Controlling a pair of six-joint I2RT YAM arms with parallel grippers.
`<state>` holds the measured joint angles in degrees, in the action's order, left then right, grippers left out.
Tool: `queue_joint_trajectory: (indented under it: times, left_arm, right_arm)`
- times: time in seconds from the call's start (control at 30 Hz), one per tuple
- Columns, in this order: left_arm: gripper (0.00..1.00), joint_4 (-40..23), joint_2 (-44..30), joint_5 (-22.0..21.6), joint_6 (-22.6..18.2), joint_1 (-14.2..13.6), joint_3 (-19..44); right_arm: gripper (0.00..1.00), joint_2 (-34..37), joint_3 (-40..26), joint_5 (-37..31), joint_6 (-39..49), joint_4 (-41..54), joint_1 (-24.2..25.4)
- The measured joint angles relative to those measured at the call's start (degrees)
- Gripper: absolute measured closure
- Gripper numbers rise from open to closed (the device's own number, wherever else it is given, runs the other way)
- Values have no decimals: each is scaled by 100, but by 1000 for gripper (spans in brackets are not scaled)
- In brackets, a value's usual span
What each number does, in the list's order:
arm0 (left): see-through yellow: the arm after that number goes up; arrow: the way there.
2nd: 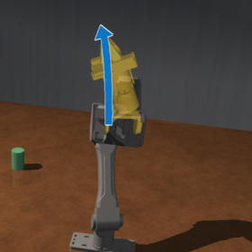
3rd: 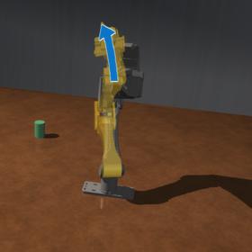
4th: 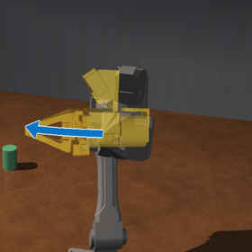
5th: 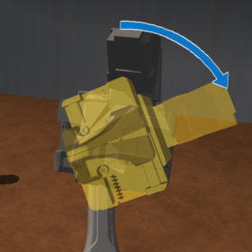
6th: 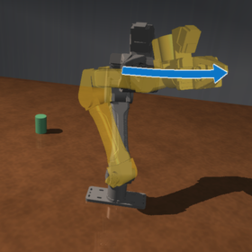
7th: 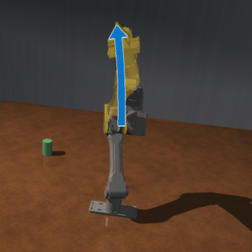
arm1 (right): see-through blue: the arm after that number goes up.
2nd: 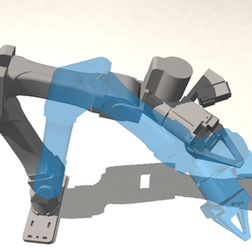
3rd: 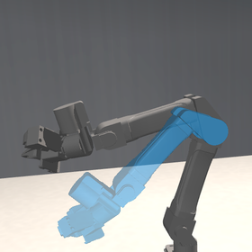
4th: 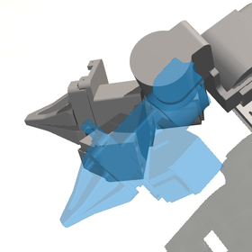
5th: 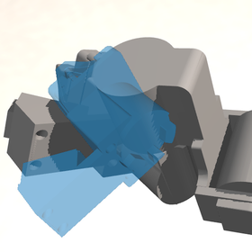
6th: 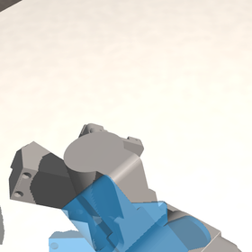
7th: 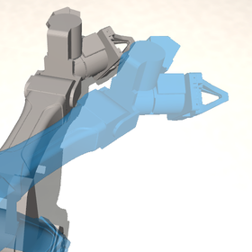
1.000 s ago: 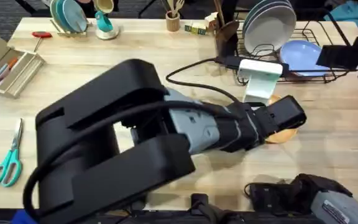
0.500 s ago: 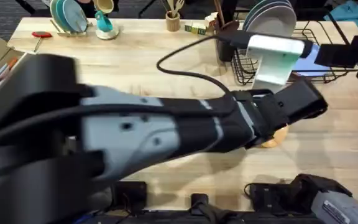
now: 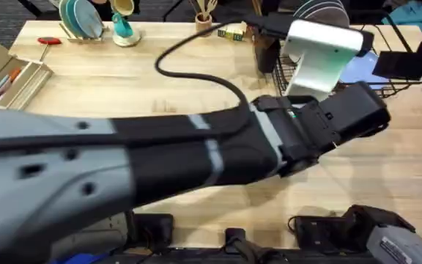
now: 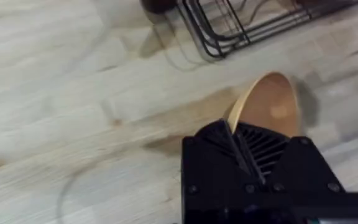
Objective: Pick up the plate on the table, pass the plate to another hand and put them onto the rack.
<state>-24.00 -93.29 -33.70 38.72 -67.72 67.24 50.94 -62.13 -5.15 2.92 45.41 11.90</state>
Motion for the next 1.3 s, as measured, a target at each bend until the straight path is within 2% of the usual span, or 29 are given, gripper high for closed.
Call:
queue_joint_trajectory:
  times: [0.17,0.3,0.63,0.87,1.0,1.17,1.3]
  left_arm:
    - [963,-207,461,-317,-22,3,0]
    - [960,-317,864,-402,-29,89,0]
    - [961,-521,1695,-513,-20,681,0]
    - [961,-548,2146,-517,-18,1173,0]
    - [962,-605,2348,-520,-18,1389,0]
    - [962,-679,2551,-535,-18,1506,0]
    - [962,-714,2714,-535,-17,1506,0]
  right_arm:
    - [7,1,-2,0,-245,17,0]
    - [7,0,-2,117,-421,139,0]
    - [7,2,-2,986,-689,204,0]
    - [6,2,-2,2004,-770,230,0]
    - [6,2,-2,2848,-787,229,0]
    - [6,2,-2,3853,-815,216,0]
    - [6,2,-2,4313,-851,212,0]
